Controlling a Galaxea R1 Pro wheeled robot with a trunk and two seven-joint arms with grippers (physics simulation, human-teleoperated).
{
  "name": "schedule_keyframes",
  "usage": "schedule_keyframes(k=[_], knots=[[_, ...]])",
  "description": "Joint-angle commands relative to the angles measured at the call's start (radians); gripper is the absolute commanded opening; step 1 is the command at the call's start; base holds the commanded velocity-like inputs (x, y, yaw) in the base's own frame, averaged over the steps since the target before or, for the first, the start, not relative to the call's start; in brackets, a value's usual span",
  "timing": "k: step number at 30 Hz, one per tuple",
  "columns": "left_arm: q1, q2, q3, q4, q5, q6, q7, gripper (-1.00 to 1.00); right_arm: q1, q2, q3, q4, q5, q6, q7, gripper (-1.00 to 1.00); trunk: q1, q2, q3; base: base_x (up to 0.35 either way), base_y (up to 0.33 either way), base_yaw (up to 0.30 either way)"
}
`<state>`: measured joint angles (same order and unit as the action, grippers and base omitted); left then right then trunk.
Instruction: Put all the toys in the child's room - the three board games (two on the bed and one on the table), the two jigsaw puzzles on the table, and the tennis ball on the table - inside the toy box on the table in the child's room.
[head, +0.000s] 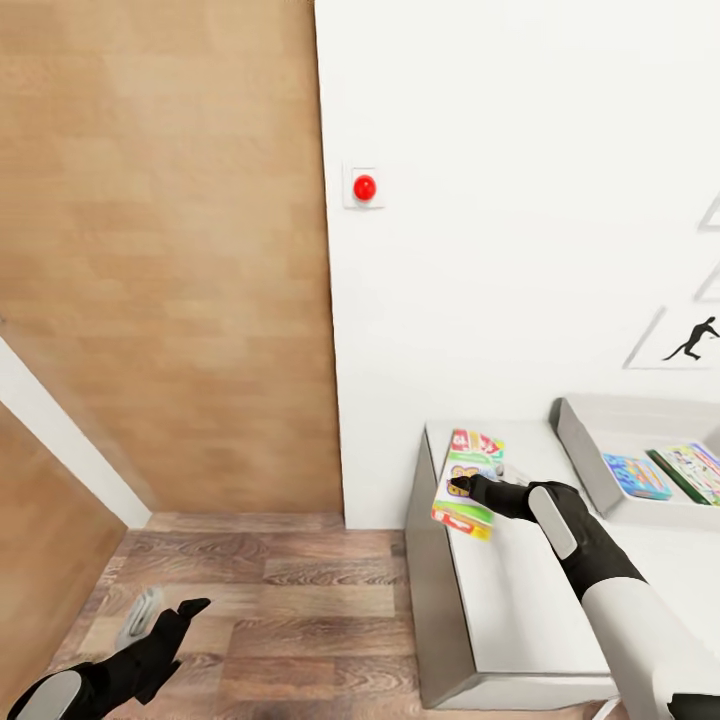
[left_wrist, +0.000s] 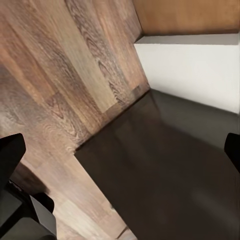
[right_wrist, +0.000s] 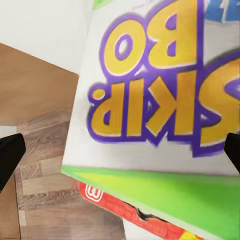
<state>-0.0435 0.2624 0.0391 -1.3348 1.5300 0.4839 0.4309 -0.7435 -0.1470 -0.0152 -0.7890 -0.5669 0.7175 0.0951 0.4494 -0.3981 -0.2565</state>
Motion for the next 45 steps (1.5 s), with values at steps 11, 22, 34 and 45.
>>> schedule_keyframes(k=[11, 22, 34, 45], knots=[[-0.001, 0.0, 0.0, -0.001, 0.01, 0.002, 0.009, 1.0, 0.0, -0.002, -0.003, -0.001, -0.018, 0.005, 0.005, 1.0, 0.001, -0.002, 0.0, 0.0, 0.0, 0.08], [-0.001, 0.0, -0.001, -0.001, 0.01, 0.002, 0.009, 1.0, 0.001, -0.005, -0.017, -0.011, -0.02, 0.005, 0.003, 1.0, 0.001, -0.002, 0.0, -0.006, -0.002, 0.004], [-0.002, 0.0, -0.001, -0.001, 0.009, 0.002, 0.009, 1.0, 0.002, -0.002, -0.149, -0.029, -0.024, 0.008, -0.003, 1.0, 0.001, -0.002, 0.0, -0.027, -0.017, -0.195], [-0.002, 0.0, -0.001, -0.001, 0.01, 0.002, 0.009, 1.0, 0.001, -0.001, -0.154, 0.006, -0.021, 0.007, -0.005, 1.0, 0.001, -0.002, 0.0, -0.002, -0.001, -0.088]])
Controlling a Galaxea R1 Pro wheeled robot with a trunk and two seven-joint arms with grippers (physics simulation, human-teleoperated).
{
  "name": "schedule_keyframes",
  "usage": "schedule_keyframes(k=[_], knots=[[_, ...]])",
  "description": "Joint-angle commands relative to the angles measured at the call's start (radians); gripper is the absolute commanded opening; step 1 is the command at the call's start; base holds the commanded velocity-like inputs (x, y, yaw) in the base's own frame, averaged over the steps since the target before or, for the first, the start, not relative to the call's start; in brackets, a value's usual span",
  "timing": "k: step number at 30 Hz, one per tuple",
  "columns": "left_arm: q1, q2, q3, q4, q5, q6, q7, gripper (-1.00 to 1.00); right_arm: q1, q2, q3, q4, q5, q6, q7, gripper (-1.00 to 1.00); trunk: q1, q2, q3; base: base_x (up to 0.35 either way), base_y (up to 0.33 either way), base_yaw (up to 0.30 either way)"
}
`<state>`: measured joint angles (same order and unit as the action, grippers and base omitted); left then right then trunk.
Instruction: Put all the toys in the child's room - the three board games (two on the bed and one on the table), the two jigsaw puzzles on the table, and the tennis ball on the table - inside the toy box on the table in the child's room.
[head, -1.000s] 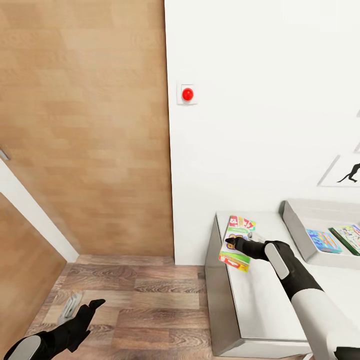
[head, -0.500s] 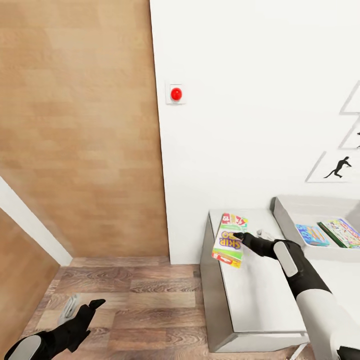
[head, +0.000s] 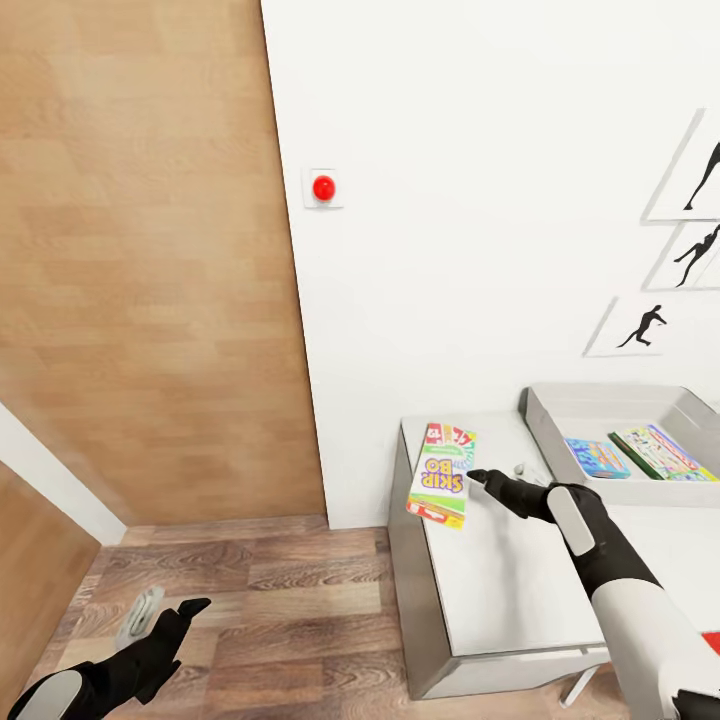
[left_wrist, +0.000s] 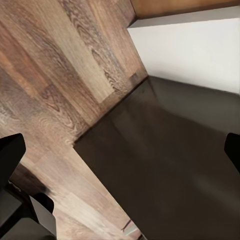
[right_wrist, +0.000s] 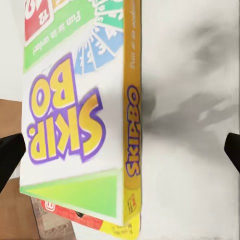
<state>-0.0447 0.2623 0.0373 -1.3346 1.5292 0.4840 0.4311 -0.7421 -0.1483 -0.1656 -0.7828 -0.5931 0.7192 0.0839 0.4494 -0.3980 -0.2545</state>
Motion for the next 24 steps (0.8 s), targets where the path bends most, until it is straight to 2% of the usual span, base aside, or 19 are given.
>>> schedule_keyframes(k=[1, 7, 8, 13, 19, 24], knots=[[-0.001, 0.0, 0.001, -0.001, 0.011, 0.002, 0.009, 1.0, -0.002, 0.001, -0.003, 0.01, 0.006, 0.005, 0.006, 1.0, 0.001, -0.002, -0.002, 0.0, 0.0, -0.015], [-0.006, 0.001, 0.0, -0.013, 0.011, 0.003, 0.011, 1.0, -0.022, 0.002, -0.002, 0.064, 0.007, 0.005, 0.004, 1.0, 0.001, -0.002, -0.002, 0.0, 0.0, -0.007], [-0.01, 0.002, -0.005, -0.021, 0.01, 0.004, 0.011, 1.0, -0.046, 0.001, -0.002, 0.127, 0.008, 0.005, 0.004, 1.0, 0.001, -0.002, -0.002, 0.0, 0.0, -0.002], [-0.014, 0.002, -0.01, -0.022, 0.009, 0.005, 0.012, 1.0, -0.083, 0.002, -0.001, 0.216, 0.009, 0.002, 0.005, 1.0, 0.001, -0.002, -0.002, 0.0, 0.0, 0.0], [-0.015, 0.002, -0.011, -0.012, 0.008, 0.004, 0.012, 1.0, -0.095, 0.002, 0.0, 0.242, 0.01, 0.0, 0.008, 1.0, 0.001, -0.002, -0.002, 0.0, 0.0, 0.009], [-0.015, 0.002, -0.011, -0.01, 0.008, 0.004, 0.012, 1.0, -0.096, 0.002, 0.0, 0.246, 0.01, 0.0, 0.008, 1.0, 0.001, -0.002, 0.001, 0.0, 0.0, 0.136]])
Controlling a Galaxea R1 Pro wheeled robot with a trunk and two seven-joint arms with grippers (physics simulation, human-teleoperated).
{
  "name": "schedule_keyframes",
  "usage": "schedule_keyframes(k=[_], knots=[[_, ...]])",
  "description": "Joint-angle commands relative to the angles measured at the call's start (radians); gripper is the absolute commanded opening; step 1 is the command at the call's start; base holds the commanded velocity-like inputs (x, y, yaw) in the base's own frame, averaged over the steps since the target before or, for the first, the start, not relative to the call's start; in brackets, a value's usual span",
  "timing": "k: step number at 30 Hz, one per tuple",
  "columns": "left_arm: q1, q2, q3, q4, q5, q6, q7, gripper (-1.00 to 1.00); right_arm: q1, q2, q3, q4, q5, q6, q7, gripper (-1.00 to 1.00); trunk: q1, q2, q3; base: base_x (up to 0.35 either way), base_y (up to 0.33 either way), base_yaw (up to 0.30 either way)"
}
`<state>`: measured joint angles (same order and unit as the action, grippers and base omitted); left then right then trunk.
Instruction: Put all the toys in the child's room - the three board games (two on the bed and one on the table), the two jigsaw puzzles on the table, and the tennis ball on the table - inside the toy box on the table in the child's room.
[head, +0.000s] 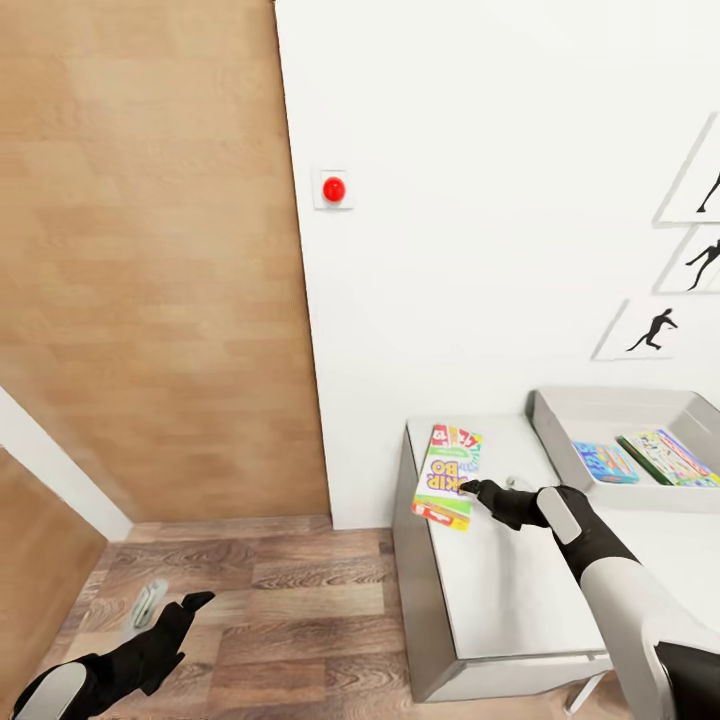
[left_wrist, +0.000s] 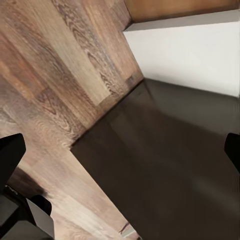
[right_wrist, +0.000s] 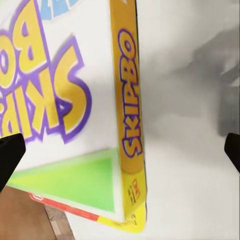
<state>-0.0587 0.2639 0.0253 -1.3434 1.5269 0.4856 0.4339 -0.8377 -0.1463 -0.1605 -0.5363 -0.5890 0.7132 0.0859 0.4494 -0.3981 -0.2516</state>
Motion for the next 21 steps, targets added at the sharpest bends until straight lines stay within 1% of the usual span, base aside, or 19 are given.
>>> schedule_keyframes(k=[1, 11, 14, 21], knots=[[-0.001, 0.0, 0.001, -0.001, 0.01, 0.002, 0.009, 1.0, -0.001, 0.0, -0.005, 0.0, 0.006, 0.006, 0.006, 1.0, 0.001, -0.002, -0.001, 0.0, 0.0, 0.199], [-0.001, 0.0, 0.001, 0.001, 0.01, 0.002, 0.009, 1.0, -0.002, -0.001, -0.005, 0.0, 0.006, 0.007, 0.009, 1.0, 0.001, -0.002, 0.007, 0.0, 0.0, 0.239], [-0.001, 0.0, 0.001, 0.001, 0.01, 0.002, 0.009, 1.0, -0.003, -0.001, -0.005, -0.001, 0.006, 0.007, 0.012, 1.0, 0.001, -0.002, 0.008, 0.0, 0.0, 0.11], [-0.001, 0.0, 0.001, 0.001, 0.01, 0.002, 0.009, 1.0, -0.002, -0.001, -0.005, -0.001, 0.006, 0.008, 0.015, 1.0, 0.001, -0.002, 0.009, 0.0, 0.0, 0.018]])
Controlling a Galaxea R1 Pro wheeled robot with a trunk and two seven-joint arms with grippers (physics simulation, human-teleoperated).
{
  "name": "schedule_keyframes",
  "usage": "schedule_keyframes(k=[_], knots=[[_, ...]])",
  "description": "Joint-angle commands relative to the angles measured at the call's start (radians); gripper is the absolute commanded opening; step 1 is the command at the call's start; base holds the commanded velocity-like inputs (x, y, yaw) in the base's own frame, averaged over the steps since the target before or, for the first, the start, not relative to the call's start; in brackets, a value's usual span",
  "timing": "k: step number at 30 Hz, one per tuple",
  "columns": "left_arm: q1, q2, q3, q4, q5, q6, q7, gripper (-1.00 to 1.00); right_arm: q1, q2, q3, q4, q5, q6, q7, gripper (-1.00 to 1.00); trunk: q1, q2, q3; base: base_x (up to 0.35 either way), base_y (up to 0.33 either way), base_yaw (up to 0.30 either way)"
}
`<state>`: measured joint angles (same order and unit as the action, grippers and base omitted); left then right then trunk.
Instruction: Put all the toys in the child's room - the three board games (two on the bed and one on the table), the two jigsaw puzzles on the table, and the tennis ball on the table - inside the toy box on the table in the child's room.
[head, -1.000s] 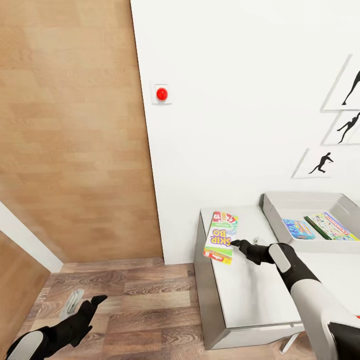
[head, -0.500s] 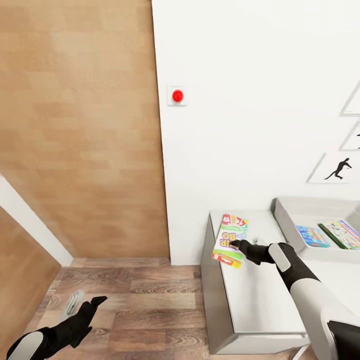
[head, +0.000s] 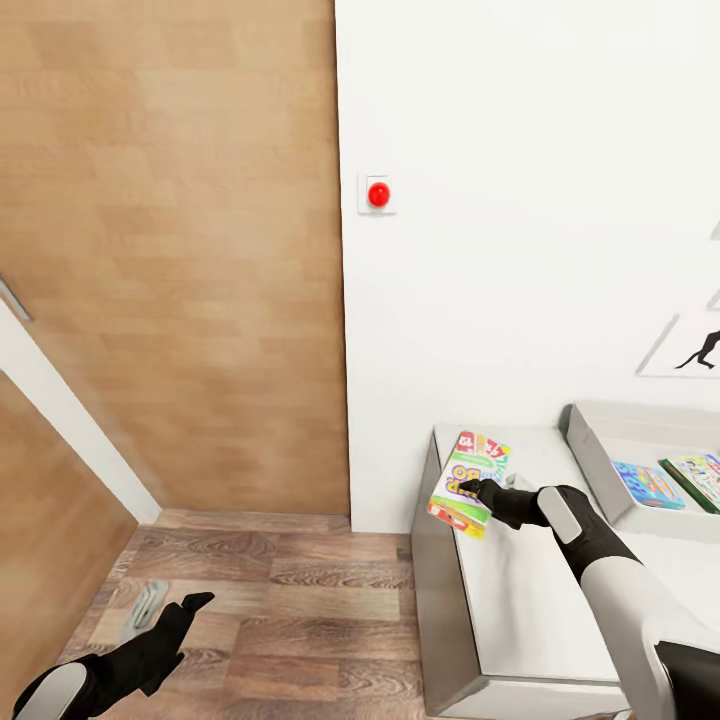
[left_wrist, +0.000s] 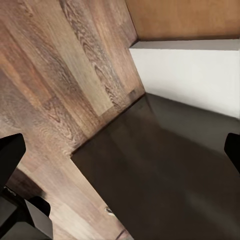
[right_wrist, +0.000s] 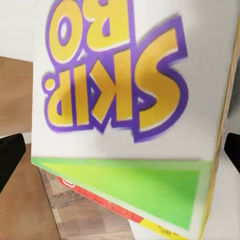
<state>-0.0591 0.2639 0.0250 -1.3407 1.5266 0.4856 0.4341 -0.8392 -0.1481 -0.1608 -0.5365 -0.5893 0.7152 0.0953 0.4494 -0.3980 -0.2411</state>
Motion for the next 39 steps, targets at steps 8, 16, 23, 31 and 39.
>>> schedule_keyframes(k=[8, 16, 23, 31, 39], knots=[[-0.001, 0.0, 0.001, -0.001, 0.01, 0.002, 0.009, 1.0, 0.0, 0.0, -0.006, 0.0, 0.006, 0.006, 0.005, 1.0, 0.001, -0.002, 0.002, 0.0, 0.0, 0.117], [-0.001, 0.0, 0.001, -0.001, 0.01, 0.002, 0.009, 1.0, 0.0, -0.001, -0.008, 0.0, 0.004, 0.007, 0.006, 1.0, 0.001, -0.002, 0.002, 0.0, 0.0, 0.034], [-0.001, 0.0, 0.001, -0.001, 0.009, 0.002, 0.009, 1.0, 0.0, -0.001, -0.008, 0.0, 0.001, 0.007, 0.006, 1.0, 0.001, -0.002, 0.003, 0.0, 0.0, 0.003], [-0.001, 0.0, 0.001, -0.001, 0.009, 0.002, 0.009, 1.0, 0.0, -0.001, -0.008, 0.0, 0.0, 0.006, 0.006, 1.0, 0.001, -0.002, 0.003, 0.0, 0.0, 0.003], [0.0, 0.0, 0.001, -0.001, 0.009, 0.002, 0.009, 1.0, 0.0, -0.002, -0.01, 0.0, -0.001, 0.006, 0.006, 1.0, 0.001, -0.002, 0.003, 0.0, 0.0, 0.07]])
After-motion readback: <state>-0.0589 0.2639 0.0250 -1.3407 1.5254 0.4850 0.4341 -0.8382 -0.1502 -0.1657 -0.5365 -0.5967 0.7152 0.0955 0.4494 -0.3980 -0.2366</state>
